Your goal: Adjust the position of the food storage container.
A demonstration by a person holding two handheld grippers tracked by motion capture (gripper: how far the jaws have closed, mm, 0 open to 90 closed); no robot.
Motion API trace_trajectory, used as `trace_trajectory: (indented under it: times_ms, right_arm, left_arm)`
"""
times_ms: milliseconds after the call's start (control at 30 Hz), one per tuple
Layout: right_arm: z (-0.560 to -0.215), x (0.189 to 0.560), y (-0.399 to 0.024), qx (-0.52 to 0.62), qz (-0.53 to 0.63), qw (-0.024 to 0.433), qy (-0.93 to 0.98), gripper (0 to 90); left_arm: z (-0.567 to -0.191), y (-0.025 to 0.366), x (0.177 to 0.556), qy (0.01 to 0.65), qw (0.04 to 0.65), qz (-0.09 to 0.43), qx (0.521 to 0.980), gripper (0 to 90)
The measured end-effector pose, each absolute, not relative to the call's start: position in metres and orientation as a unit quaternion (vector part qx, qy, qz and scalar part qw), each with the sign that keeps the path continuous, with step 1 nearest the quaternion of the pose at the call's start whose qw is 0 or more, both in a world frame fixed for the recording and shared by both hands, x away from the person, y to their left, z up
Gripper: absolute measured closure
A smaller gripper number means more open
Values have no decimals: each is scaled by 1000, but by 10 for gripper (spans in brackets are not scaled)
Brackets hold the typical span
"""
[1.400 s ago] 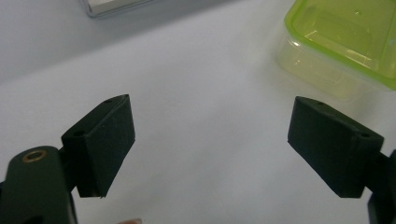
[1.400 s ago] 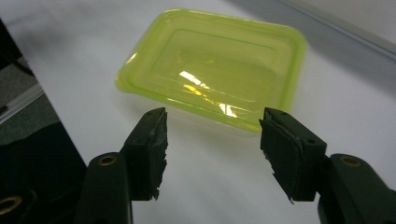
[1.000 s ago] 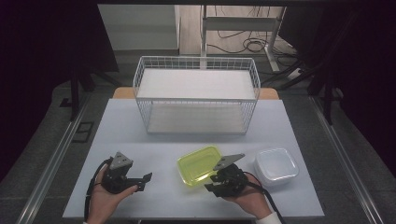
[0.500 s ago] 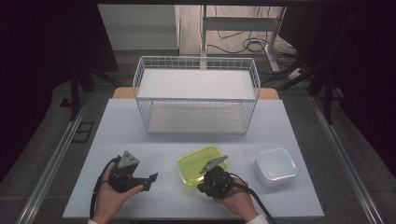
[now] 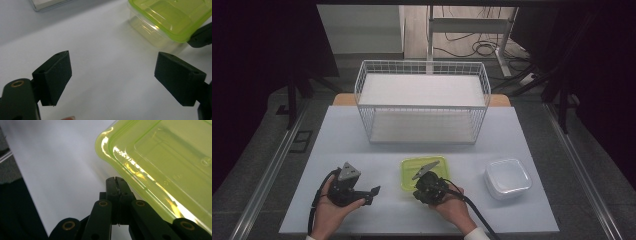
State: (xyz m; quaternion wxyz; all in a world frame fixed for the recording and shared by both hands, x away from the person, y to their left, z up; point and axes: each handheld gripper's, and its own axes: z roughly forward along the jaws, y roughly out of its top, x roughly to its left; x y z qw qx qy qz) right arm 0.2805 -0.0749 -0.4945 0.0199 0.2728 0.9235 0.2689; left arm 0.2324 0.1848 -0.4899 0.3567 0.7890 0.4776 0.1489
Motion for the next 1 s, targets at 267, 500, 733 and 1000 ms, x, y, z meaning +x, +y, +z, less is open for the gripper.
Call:
trace_trajectory:
  times_ms: [267,500,733,1000]
  right_arm:
    - [-475,275,-91,272,300,21,914,892]
    - [-441,288,-139,341,333,87,875,892]
    - [-455,313,-175,410,295,136,852,893]
    - [-473,317,-163,412,230,160,867,892]
  left_arm:
    - [-490,181,235,481,361,142,786,137]
    - [-489,186,237,495,371,132,775,139]
    - [-491,183,238,500,371,121,773,142]
    - [-492,184,236,501,369,121,774,142]
